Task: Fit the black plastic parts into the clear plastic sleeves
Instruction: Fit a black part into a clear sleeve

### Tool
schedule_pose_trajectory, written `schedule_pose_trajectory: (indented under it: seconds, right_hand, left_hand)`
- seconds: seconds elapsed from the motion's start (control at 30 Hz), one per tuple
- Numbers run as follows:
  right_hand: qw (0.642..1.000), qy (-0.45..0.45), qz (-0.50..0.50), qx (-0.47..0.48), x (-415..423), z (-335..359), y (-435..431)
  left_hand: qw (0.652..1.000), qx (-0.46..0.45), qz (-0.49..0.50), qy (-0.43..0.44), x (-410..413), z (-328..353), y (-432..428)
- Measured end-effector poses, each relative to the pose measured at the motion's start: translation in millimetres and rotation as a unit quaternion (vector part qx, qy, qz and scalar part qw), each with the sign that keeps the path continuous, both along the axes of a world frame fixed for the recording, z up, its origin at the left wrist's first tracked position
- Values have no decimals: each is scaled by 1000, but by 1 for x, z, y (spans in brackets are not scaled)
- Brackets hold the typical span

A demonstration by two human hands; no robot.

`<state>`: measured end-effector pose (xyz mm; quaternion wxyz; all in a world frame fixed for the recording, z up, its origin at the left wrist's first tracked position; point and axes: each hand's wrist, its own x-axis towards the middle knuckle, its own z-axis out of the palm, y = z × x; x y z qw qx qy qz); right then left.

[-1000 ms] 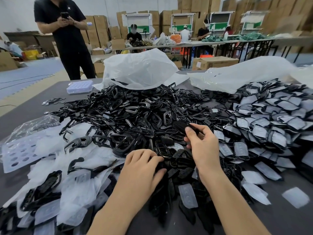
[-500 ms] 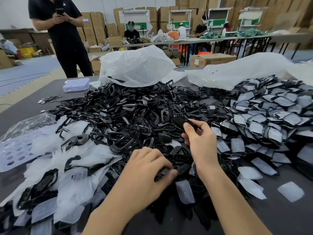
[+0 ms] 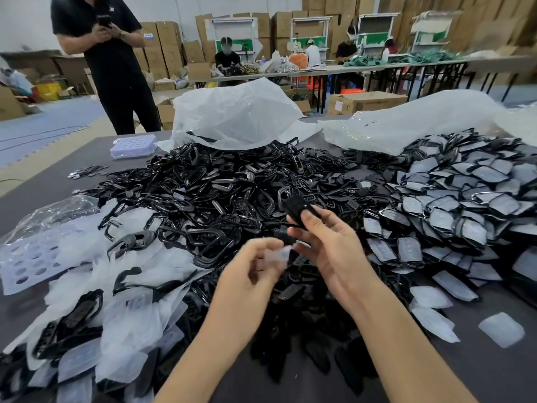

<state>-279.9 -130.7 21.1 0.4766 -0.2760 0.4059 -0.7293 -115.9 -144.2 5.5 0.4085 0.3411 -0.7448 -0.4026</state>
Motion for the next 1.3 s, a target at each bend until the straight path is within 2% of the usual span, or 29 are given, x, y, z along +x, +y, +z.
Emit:
schedule_pose_trajectory:
  seconds: [0.1, 0.17, 0.33, 0.43, 0.53, 0.63, 0.73, 0.8, 1.0, 1.2, 1.3]
  right_hand:
    - [991, -10, 129, -18, 10, -2, 1]
    - [986, -2, 162, -27, 15, -4, 2]
    - [990, -7, 137, -33, 14, -1, 3]
    - [993, -11, 114, -21, 13, -1, 2]
    - [999, -27, 42, -9, 10, -3, 0]
    - [997, 69, -22, 21, 9, -8, -1]
    - [981, 189, -8, 32, 15, -12, 0]
    - [972, 231, 16, 40, 20, -11, 1]
    - [983, 169, 69, 18, 25, -8, 4]
    - [984, 153, 95, 4, 34, -7, 5]
    - [986, 131, 99, 2, 39, -7, 5]
  left_hand:
    - [994, 76, 35, 73, 5, 6, -6]
    - [988, 109, 51, 93, 6, 5, -8]
    - [984, 125, 70, 103, 6, 2, -11]
    - [970, 166, 79, 156, 6, 5, -12]
    - [972, 162, 40, 163, 9, 9, -12]
    - [993, 85, 7, 87, 10, 11, -7]
    - [998, 10, 47, 32, 7, 6, -6]
    - [996, -10, 89, 25, 7, 2, -8]
    - [982, -82, 166, 47, 8, 0, -10]
    - [976, 60, 152, 143, 9, 4, -8]
    - [967, 78, 164, 181, 7, 6, -8]
